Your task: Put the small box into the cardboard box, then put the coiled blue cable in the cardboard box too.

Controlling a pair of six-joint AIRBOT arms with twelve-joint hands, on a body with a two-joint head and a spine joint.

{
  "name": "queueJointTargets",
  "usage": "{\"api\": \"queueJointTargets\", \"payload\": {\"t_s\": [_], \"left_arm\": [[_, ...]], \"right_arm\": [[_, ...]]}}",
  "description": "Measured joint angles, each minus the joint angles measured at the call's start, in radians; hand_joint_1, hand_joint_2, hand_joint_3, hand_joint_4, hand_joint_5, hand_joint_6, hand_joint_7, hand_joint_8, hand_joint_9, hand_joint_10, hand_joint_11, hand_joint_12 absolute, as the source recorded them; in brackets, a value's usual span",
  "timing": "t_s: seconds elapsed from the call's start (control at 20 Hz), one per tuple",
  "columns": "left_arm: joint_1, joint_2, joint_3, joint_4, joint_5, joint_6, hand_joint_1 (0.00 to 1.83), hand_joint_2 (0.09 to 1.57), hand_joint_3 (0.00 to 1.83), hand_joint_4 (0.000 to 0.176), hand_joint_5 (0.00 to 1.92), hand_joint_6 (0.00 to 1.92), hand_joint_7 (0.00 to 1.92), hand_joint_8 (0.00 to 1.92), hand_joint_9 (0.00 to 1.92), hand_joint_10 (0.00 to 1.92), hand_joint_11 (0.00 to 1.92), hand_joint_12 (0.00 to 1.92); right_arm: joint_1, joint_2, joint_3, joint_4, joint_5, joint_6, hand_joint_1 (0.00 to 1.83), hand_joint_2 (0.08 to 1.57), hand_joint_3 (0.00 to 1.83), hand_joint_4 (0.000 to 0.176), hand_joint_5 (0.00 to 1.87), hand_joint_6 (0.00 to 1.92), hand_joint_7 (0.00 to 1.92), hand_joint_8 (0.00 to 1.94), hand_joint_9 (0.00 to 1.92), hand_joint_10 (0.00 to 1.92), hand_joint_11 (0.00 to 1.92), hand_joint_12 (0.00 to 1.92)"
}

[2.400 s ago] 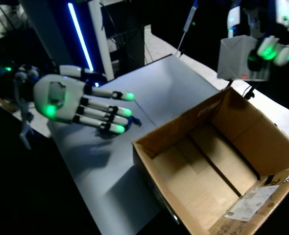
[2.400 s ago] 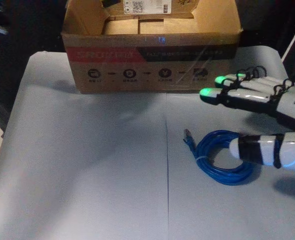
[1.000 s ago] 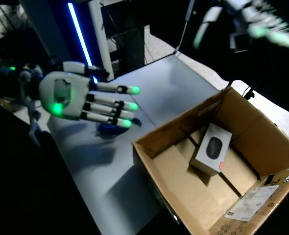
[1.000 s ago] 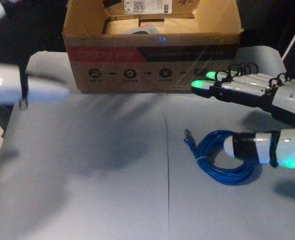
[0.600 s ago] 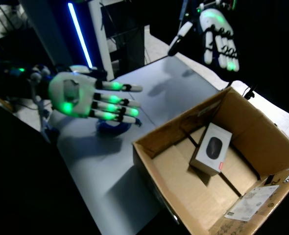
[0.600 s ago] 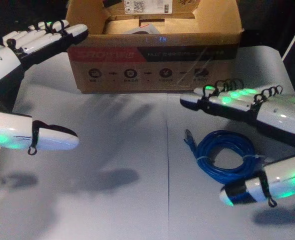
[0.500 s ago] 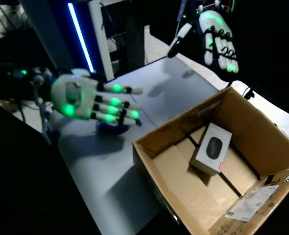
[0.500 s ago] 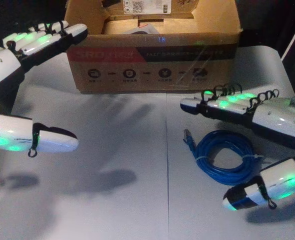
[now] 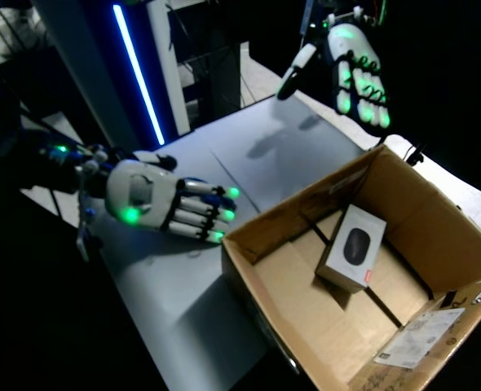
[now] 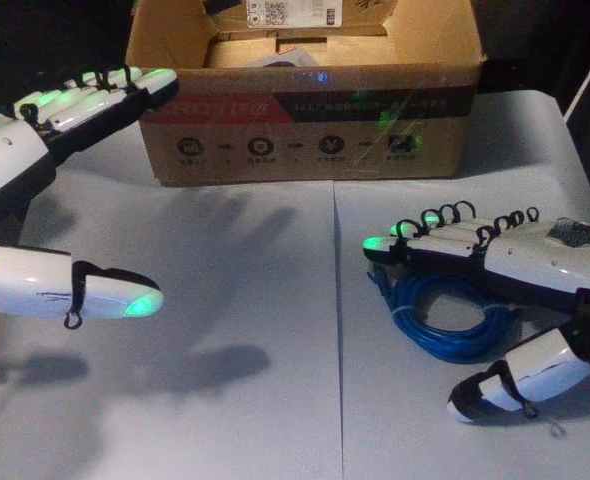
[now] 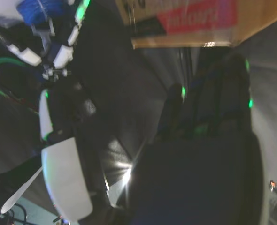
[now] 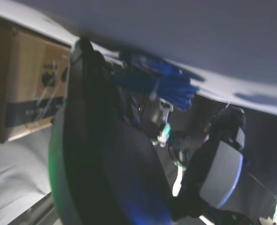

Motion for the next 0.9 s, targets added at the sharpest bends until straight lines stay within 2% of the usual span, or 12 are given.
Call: {"api": "queueJointTargets", "payload": {"t_s": [0.25,0.3,0.35,0.4,0.45,0.5,0.6,0.65,0.7,0.75,0.8,0.9], "left_arm": [[0.012,-0.002,0.000,-0.010,-0.002,-0.011,0.70,0.82,0.00,0.176,0.08,0.00,0.04,0.01,0.01,0.00,0.03,0.01],[0.013,-0.002,0.000,-0.010,-0.005,-0.011,0.71,0.83,0.00,0.176,0.08,0.00,0.04,0.01,0.01,0.00,0.03,0.01],[0.013,-0.002,0.000,-0.010,-0.005,-0.012,0.71,0.83,0.00,0.176,0.08,0.00,0.04,0.00,0.01,0.00,0.03,0.01],[0.013,-0.003,0.002,-0.010,-0.005,-0.016,0.72,0.82,0.00,0.174,0.08,0.00,0.06,0.01,0.02,0.01,0.05,0.02],[0.013,-0.006,0.002,-0.012,-0.008,-0.019,0.71,0.83,0.00,0.175,0.08,0.00,0.05,0.00,0.02,0.00,0.04,0.02],[0.025,-0.011,0.002,-0.019,-0.016,-0.034,0.69,0.83,0.00,0.176,0.09,0.00,0.06,0.00,0.03,0.00,0.04,0.01],[0.026,-0.011,0.002,-0.018,-0.018,-0.034,0.67,0.84,0.00,0.174,0.09,0.00,0.06,0.00,0.03,0.00,0.04,0.02],[0.030,-0.011,0.002,-0.019,-0.019,-0.034,0.68,0.84,0.00,0.170,0.08,0.00,0.06,0.00,0.03,0.00,0.05,0.02],[0.033,-0.011,0.002,-0.021,-0.018,-0.035,0.69,0.84,0.00,0.167,0.08,0.00,0.06,0.00,0.04,0.00,0.05,0.02],[0.035,-0.011,0.002,-0.021,-0.017,-0.036,0.70,0.84,0.00,0.163,0.09,0.00,0.07,0.00,0.04,0.01,0.06,0.03],[0.035,-0.013,0.002,-0.024,-0.018,-0.037,0.70,0.83,0.00,0.163,0.09,0.00,0.07,0.00,0.05,0.01,0.07,0.03],[0.035,-0.013,0.002,-0.024,-0.019,-0.037,0.70,0.84,0.00,0.163,0.08,0.00,0.07,0.00,0.05,0.01,0.07,0.03]], "right_arm": [[0.000,0.005,0.002,-0.004,-0.021,0.001,0.92,0.87,0.00,0.176,0.07,0.01,0.04,0.00,0.07,0.01,0.05,0.03],[0.000,0.005,0.002,-0.004,-0.021,0.001,1.06,0.90,0.00,0.169,0.27,0.01,0.26,0.01,0.41,0.01,0.27,0.34],[0.000,0.005,0.002,-0.003,-0.021,0.002,1.07,0.90,0.00,0.167,0.29,0.00,0.28,0.00,0.43,0.00,0.23,0.50],[0.006,0.006,0.004,0.008,-0.005,0.002,1.19,0.99,0.00,0.060,0.48,0.00,0.64,0.02,0.51,0.89,0.29,1.55],[0.008,0.007,0.005,0.015,0.003,0.002,1.24,1.03,0.00,0.024,0.59,0.00,0.55,0.39,0.45,1.29,0.36,1.65],[0.011,0.011,0.006,0.023,0.011,0.015,1.11,1.25,0.01,0.000,0.70,1.38,0.15,1.90,0.46,1.92,0.65,1.92],[0.011,0.011,0.006,0.022,0.010,0.012,1.10,1.28,0.01,0.000,0.66,1.45,0.20,1.91,0.52,1.92,0.70,1.92],[0.011,0.011,0.006,0.022,0.009,0.012,1.13,1.35,0.00,0.000,0.66,1.41,0.47,1.90,0.59,1.92,0.74,1.92],[0.011,0.011,0.006,0.023,0.008,0.013,1.13,1.36,0.00,0.000,0.67,1.41,0.47,1.90,0.61,1.92,0.77,1.92],[0.011,0.011,0.006,0.023,0.006,0.013,1.24,1.37,0.01,0.000,0.57,1.79,0.50,1.83,0.75,1.92,0.89,1.92],[0.011,0.011,0.006,0.023,0.005,0.013,1.59,1.27,0.00,0.000,0.59,1.92,0.62,1.94,0.86,1.92,0.97,1.92],[0.018,0.011,0.006,0.022,0.003,0.012,1.65,1.30,0.00,0.000,0.64,1.92,0.73,1.94,1.02,1.92,1.12,1.92]]}}
